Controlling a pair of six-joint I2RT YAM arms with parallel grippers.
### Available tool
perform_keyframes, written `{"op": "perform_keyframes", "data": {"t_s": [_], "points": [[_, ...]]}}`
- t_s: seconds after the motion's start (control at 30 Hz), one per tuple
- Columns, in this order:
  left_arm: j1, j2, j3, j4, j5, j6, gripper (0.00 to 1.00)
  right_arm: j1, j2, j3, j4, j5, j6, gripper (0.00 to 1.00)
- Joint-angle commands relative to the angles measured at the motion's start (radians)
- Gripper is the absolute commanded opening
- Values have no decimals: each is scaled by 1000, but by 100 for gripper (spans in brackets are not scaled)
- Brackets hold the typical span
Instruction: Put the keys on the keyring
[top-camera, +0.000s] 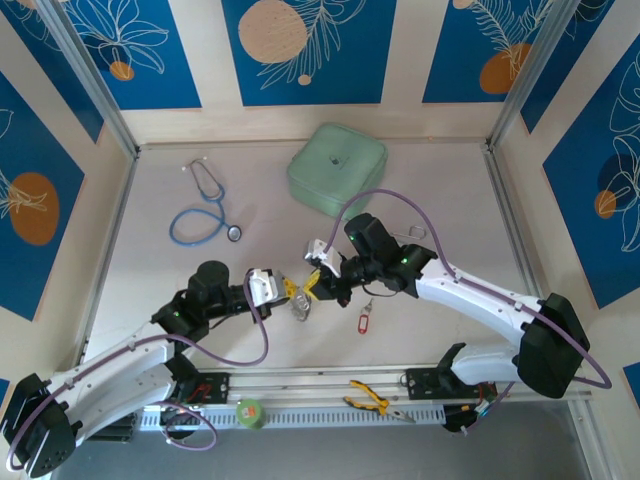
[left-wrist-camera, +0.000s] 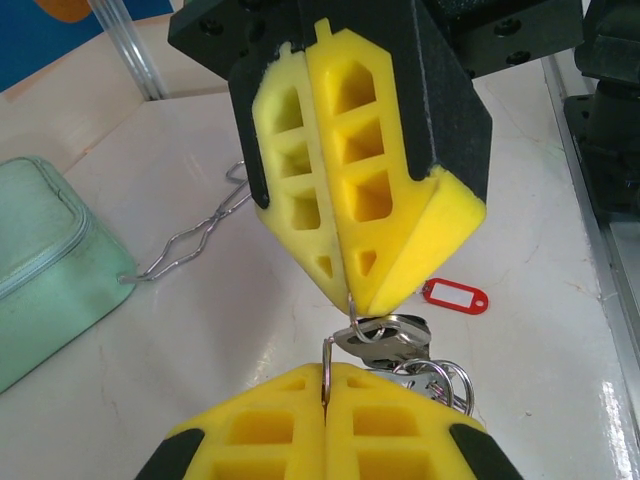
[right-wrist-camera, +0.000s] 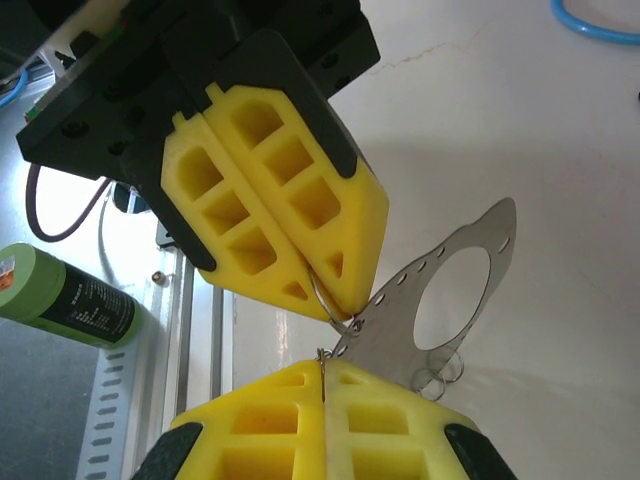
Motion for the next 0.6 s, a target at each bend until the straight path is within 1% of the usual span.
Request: {"op": "perform_keyframes", "data": {"t_s": [0.0, 0.4, 0.57], "points": [[-10, -8, 4, 13, 33, -1, 0, 9, 7, 37, 21, -10, -20, 0], [-9, -5, 5, 10, 37, 0, 0, 13, 25, 48, 28, -20, -21, 0], [-10, -8, 5, 11, 41, 0, 0, 11, 32, 49, 34, 8, -2, 0]]}}
